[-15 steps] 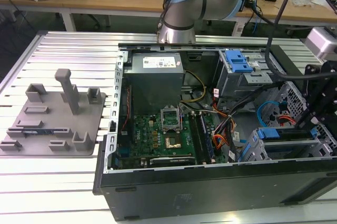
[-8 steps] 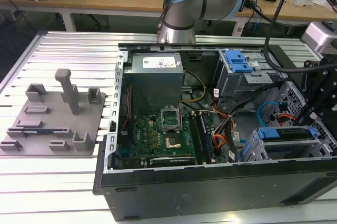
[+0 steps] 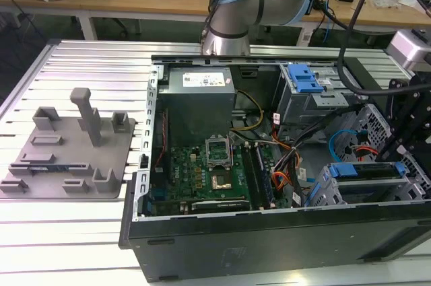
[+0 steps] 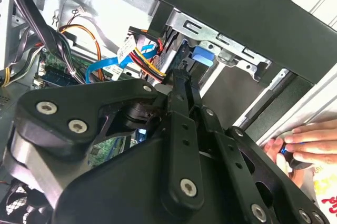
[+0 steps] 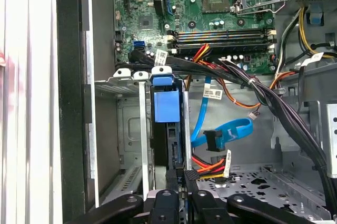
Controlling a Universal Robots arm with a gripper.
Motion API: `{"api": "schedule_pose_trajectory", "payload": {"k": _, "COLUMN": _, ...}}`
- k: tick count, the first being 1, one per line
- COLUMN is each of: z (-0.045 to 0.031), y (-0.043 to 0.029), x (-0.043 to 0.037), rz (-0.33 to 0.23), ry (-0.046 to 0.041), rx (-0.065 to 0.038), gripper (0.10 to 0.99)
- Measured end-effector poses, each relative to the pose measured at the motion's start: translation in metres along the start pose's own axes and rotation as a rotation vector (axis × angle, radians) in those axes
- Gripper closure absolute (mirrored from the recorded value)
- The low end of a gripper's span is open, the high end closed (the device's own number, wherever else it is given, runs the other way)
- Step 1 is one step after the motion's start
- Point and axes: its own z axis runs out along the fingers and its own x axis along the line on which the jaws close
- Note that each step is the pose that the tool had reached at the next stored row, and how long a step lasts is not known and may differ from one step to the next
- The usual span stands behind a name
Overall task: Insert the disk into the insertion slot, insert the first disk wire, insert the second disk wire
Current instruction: 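Insert the first disk wire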
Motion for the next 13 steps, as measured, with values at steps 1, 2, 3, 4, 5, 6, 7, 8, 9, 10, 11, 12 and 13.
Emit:
{"api": "schedule_pose_trajectory", "payload": {"k": 1, "z": 0.0000, "y": 0.0000, "x": 0.0000, "rz": 0.001, "ry": -0.0001, "rx": 0.000, "gripper": 0.922}}
{"api": "schedule_pose_trajectory", "payload": {"k": 2, "z": 0.0000, "y": 0.0000, "x": 0.0001, "rz": 0.001, "ry": 0.0000, "rx": 0.000, "gripper": 0.922}}
{"api": "schedule_pose_trajectory", "payload": {"k": 3, "z": 0.0000, "y": 0.0001, "x": 0.0001, "rz": 0.001, "ry": -0.0001, "rx": 0.000, "gripper": 0.922}}
{"api": "schedule_pose_trajectory", "payload": {"k": 4, "z": 0.0000, "y": 0.0001, "x": 0.0001, "rz": 0.001, "ry": -0.0001, "rx": 0.000, "gripper": 0.922}}
{"api": "schedule_pose_trajectory", "payload": {"k": 5, "z": 0.0000, "y": 0.0001, "x": 0.0001, "rz": 0.001, "ry": -0.0001, "rx": 0.000, "gripper": 0.922}}
{"api": "schedule_pose_trajectory", "payload": {"k": 6, "z": 0.0000, "y": 0.0001, "x": 0.0001, "rz": 0.001, "ry": 0.0000, "rx": 0.000, "gripper": 0.922}}
{"api": "schedule_pose_trajectory", "payload": {"k": 7, "z": 0.0002, "y": 0.0001, "x": 0.0001, "rz": 0.001, "ry": 0.0001, "rx": 0.000, "gripper": 0.922}}
{"api": "schedule_pose_trajectory", "payload": {"k": 8, "z": 0.0009, "y": 0.0000, "x": 0.0001, "rz": 0.001, "ry": -0.0002, "rx": 0.000, "gripper": 0.922}}
{"api": "schedule_pose_trajectory", "payload": {"k": 9, "z": 0.0014, "y": 0.0000, "x": 0.0001, "rz": 0.001, "ry": -0.0002, "rx": 0.000, "gripper": 0.922}}
{"api": "schedule_pose_trajectory", "payload": {"k": 10, "z": 0.0020, "y": 0.0000, "x": 0.0000, "rz": 0.001, "ry": -0.0001, "rx": 0.000, "gripper": 0.922}}
{"api": "schedule_pose_trajectory", "payload": {"k": 11, "z": 0.0027, "y": -0.0001, "x": 0.0000, "rz": 0.001, "ry": 0.0001, "rx": 0.000, "gripper": 0.922}}
{"api": "schedule_pose_trajectory", "payload": {"k": 12, "z": 0.0031, "y": -0.0001, "x": 0.0000, "rz": 0.001, "ry": 0.0000, "rx": 0.000, "gripper": 0.922}}
{"api": "schedule_pose_trajectory", "payload": {"k": 13, "z": 0.0036, "y": -0.0001, "x": 0.0000, "rz": 0.001, "ry": -0.0001, "rx": 0.000, "gripper": 0.922}}
